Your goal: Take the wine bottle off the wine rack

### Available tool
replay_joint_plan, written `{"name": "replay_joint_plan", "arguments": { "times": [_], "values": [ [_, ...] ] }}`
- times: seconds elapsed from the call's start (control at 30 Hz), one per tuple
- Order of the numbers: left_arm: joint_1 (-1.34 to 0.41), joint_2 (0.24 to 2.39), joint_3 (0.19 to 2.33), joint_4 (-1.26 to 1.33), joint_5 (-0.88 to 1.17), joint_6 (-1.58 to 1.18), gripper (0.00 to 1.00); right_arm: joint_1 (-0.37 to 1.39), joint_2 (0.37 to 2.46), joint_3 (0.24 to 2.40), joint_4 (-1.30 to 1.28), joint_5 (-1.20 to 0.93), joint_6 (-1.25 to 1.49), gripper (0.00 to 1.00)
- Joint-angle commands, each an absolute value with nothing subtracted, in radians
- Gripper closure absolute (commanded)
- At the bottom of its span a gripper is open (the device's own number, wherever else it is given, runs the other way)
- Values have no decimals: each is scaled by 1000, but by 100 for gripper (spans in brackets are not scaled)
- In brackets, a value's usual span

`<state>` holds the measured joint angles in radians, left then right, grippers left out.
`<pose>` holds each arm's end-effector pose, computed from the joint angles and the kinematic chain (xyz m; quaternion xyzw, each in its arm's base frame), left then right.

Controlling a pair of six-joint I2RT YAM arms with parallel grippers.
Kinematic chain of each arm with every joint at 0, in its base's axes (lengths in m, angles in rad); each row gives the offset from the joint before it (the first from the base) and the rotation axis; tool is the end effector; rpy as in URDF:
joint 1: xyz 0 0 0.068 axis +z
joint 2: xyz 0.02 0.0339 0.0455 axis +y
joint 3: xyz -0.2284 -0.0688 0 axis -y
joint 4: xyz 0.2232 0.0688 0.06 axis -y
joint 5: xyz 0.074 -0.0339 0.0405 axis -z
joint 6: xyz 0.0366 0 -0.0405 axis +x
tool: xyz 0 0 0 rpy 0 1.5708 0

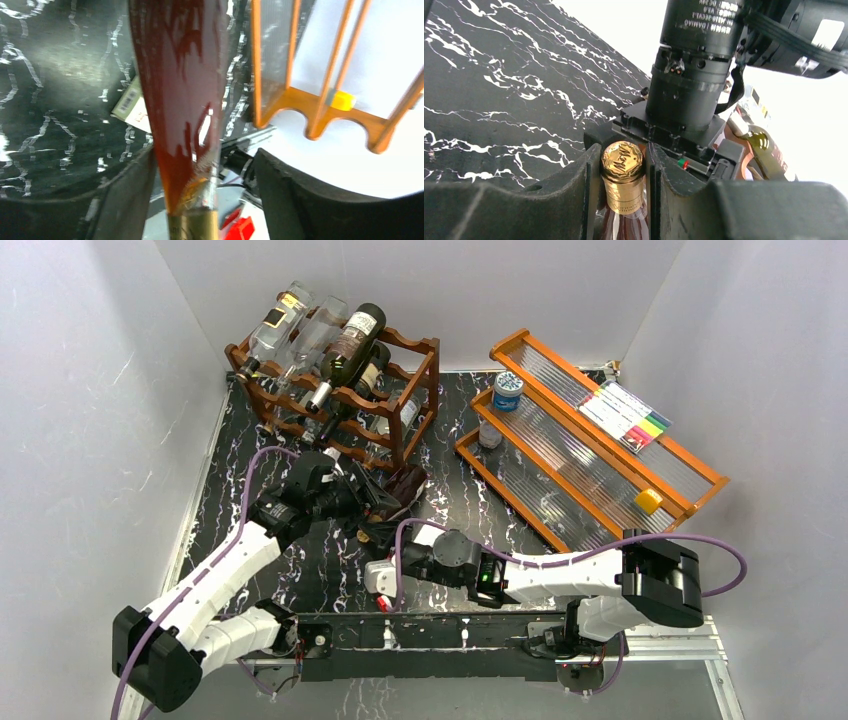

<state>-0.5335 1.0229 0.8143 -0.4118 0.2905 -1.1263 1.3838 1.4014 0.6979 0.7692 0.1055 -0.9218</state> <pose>0.1846 -0.1212 0.2575 -0.1936 0.8608 -0.4209 0.2106 0.0597 0.2947 0.2472 -0.6082 0.3122 0.1318 0.7178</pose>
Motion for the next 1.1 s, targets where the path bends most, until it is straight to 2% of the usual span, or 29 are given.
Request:
{"name": "replay_joint_plan", "arguments": {
  "times": [0.0, 0.13, 0.4, 0.63, 0.87, 1.07],
  "values": [
    [-537, 977, 869, -324, 364, -1121, 15, 1369, 1365, 739, 834, 206, -843, 100],
    [-536, 968, 864, -323, 357, -1099, 2, 1370, 1361, 741, 844, 234, -840, 100],
    [-536, 915, 923, -411, 216, -1000, 2, 1345, 1315, 740, 859, 290, -766, 100],
    [-535, 858, 1006, -521, 43, -902, 2, 1282, 1272, 793, 812, 367, -598, 100],
    [-536, 780, 1049, -548, -88, -843, 2, 1136, 1263, 871, 710, 395, -386, 100],
    [-535, 754, 1027, -552, -111, -839, 2, 1005, 1324, 1004, 539, 417, -231, 100]
  ]
}}
